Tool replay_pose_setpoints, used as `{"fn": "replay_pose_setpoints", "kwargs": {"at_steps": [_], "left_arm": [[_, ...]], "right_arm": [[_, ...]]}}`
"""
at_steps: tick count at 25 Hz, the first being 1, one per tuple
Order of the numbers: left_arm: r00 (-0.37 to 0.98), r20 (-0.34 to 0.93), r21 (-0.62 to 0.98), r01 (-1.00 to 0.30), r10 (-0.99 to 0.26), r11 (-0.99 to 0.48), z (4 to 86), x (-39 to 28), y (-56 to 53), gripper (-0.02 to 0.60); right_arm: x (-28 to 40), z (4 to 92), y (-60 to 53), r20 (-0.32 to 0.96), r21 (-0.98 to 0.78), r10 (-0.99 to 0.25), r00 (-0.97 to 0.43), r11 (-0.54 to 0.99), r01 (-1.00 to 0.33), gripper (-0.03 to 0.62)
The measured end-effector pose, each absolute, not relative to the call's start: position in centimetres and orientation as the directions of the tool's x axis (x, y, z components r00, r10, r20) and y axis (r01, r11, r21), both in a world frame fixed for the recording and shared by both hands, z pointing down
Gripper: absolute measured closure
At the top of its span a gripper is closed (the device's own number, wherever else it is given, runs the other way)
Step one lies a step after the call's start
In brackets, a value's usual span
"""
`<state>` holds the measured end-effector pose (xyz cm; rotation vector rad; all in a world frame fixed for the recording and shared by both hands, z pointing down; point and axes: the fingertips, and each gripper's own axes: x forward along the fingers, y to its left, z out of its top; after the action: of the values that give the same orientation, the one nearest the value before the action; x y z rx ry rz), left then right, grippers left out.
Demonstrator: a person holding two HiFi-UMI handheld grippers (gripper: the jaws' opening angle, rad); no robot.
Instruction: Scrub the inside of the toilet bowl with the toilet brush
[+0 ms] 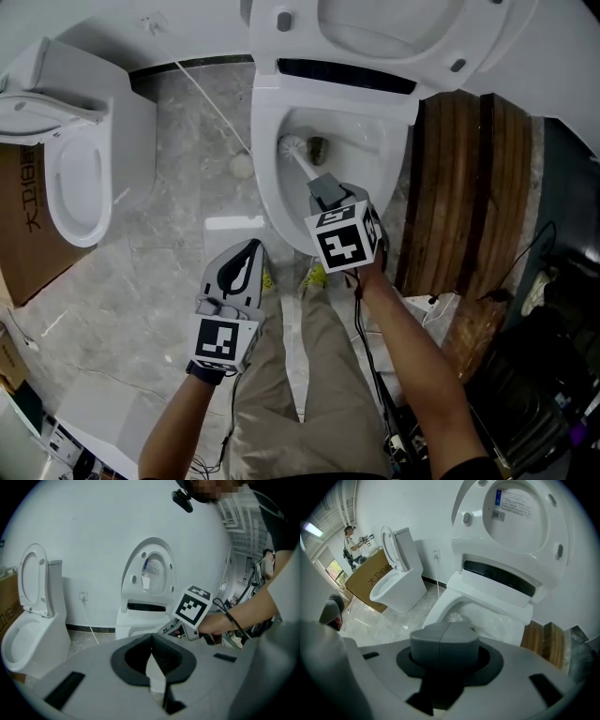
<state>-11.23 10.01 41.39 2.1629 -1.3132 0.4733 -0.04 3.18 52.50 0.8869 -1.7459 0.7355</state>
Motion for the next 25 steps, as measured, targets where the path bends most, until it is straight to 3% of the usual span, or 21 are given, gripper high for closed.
{"fn": "replay_pose_setpoints", "kwargs": {"at_steps": [14,25], "left_arm": [[0.459,0.559,0.284,-0.889,-0.691,-0.361,41.5,-10.8,9.3,0.571],[0.486,0.571,0.293,-0.873,-0.661,-0.389,42.5,-9.1,10.0,0.571]], "right_arm": [[3.5,53.2,-1.3,0.897,-0.094,-0.356,-0.262,0.427,-0.899,0.441],[5.1,55.1,-1.7,0.908,-0.006,-0.358,-0.219,0.511,-0.859,0.441]]}}
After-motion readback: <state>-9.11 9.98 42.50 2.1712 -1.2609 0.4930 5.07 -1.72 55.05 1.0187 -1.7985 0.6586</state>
